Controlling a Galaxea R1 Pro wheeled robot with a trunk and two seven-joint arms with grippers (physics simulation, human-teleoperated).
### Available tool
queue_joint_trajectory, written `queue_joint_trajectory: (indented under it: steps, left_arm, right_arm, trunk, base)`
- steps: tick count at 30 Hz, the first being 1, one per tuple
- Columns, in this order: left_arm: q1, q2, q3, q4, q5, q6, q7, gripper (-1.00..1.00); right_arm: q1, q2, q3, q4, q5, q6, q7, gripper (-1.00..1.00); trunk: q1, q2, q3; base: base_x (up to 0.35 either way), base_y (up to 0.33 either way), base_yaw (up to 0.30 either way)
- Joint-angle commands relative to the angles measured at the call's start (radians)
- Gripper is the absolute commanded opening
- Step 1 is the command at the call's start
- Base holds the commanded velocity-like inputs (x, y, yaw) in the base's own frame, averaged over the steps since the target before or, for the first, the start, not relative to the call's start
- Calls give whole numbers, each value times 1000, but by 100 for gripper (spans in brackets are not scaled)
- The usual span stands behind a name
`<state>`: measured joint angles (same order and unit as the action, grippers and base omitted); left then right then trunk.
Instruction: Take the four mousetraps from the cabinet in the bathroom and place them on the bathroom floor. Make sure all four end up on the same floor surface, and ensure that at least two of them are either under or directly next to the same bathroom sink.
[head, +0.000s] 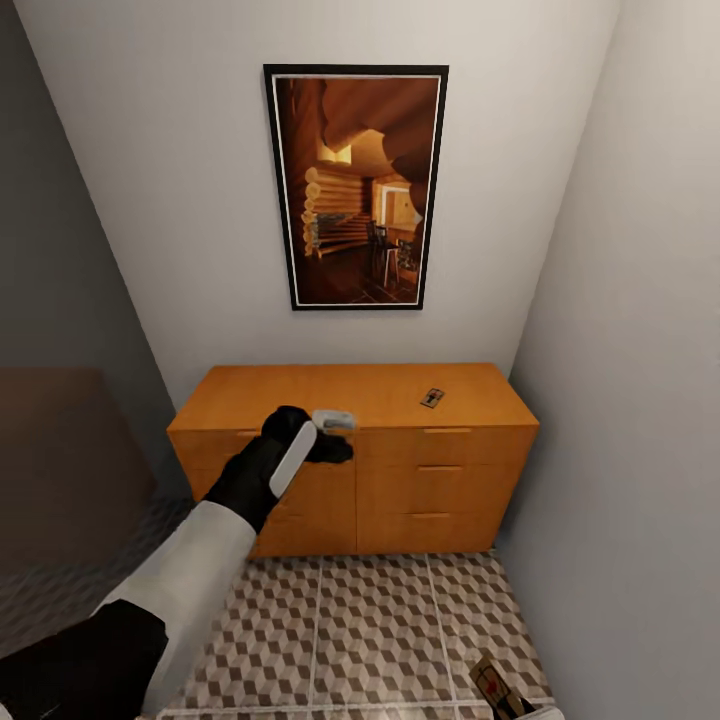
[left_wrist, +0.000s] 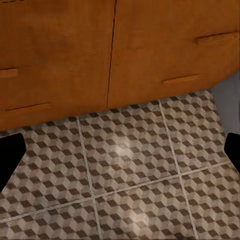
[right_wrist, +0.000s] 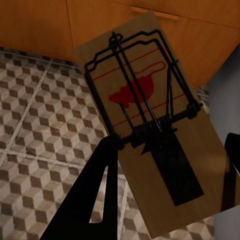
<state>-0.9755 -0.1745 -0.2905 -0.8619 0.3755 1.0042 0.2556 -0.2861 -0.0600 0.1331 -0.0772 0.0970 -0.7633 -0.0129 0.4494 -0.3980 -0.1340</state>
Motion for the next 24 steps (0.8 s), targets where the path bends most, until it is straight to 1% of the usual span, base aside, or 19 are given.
queue_joint_trajectory:
  steps: [1,2,3,4,5,6,7,10,11,12,13,14,15,18,24]
  left_arm:
    - [-19,0,-1,-2,12,7,9,100]
    - [-66,0,0,2,15,14,9,100]
    - [-96,0,0,11,20,17,9,100]
    - [-126,0,0,23,30,19,8,100]
    - [-158,0,0,35,48,20,7,100]
    - [-194,0,0,49,74,21,7,100]
    - [-235,0,0,68,109,21,7,100]
    - [-374,0,1,163,235,22,8,100]
    - [-420,0,0,198,268,22,8,100]
    - [-463,0,0,229,291,22,8,100]
    - [-482,0,0,243,299,22,8,100]
    - [-536,0,0,279,318,22,8,100]
    - [-550,0,-1,289,323,22,8,100]
    - [-566,0,-4,305,329,23,7,100]
    - [-573,0,-16,337,331,24,6,100]
  right_arm:
    - [-1,0,-1,1,6,-3,-1,-100]
    - [-1,0,-1,1,6,-2,-1,-100]
    - [-1,0,-1,1,7,-2,-1,-100]
    - [-1,0,-1,1,7,-2,-1,-100]
    - [-1,0,-1,1,6,-3,-1,-100]
    - [-1,0,-1,1,6,-3,-1,-100]
    - [-1,0,-1,1,6,-3,-1,-100]
    - [-1,0,-1,1,4,-4,-1,-100]
    - [-1,0,-1,1,4,-4,-1,-100]
    - [-1,-1,-1,1,3,-4,-1,-100]
    - [-1,-1,-1,1,3,-4,-1,-100]
    - [-1,-1,-2,1,2,-4,-1,-100]
    - [-1,-1,-1,1,2,-4,-1,-100]
    - [-1,0,-1,1,3,-4,-1,-100]
    - [-1,-1,-1,0,4,-5,-1,-100]
  trunk:
    - [1,-2,-2]
    - [1,-2,-2]
    - [1,-2,-2]
    - [1,-2,-2]
    - [1,-2,-2]
    - [1,-2,-2]
    - [1,-2,-2]
    - [1,-2,-2]
    - [1,-2,-2]
    - [1,-2,-2]
    - [1,-2,-2]
    - [1,-2,-2]
    - [1,-2,-2]
    - [1,-2,-1]
    - [1,-2,4]
  base:
    - [0,0,0]
    - [0,0,0]
    - [0,0,0]
    - [0,0,0]
    - [0,0,0]
    - [0,0,0]
    - [0,0,0]
    - [0,0,0]
    - [0,0,0]
    - [0,0,0]
    - [0,0,0]
    - [0,0,0]
    - [0,0,-20]
    - [0,0,-104]
    - [0,0,-212]
